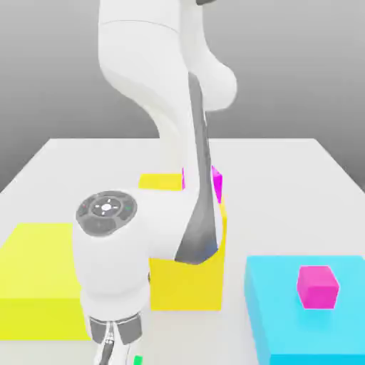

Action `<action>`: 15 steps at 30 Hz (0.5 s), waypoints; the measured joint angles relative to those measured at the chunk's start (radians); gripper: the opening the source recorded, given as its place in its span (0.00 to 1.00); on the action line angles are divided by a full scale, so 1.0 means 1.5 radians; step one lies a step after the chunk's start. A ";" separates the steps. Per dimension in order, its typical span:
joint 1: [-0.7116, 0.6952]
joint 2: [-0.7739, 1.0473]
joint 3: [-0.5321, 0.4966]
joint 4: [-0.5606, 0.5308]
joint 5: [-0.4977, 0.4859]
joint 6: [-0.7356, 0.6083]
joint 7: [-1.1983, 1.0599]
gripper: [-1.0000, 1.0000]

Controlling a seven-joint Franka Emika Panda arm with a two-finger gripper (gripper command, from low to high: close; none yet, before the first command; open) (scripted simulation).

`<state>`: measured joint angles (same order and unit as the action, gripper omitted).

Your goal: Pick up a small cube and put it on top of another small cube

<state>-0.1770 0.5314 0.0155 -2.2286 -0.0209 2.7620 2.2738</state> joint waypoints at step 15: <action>-0.080 -0.344 -0.029 -0.179 0.020 -0.165 -0.119 0.00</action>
<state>-0.2963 0.0149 -0.0279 -2.4971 0.0092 2.5142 2.0959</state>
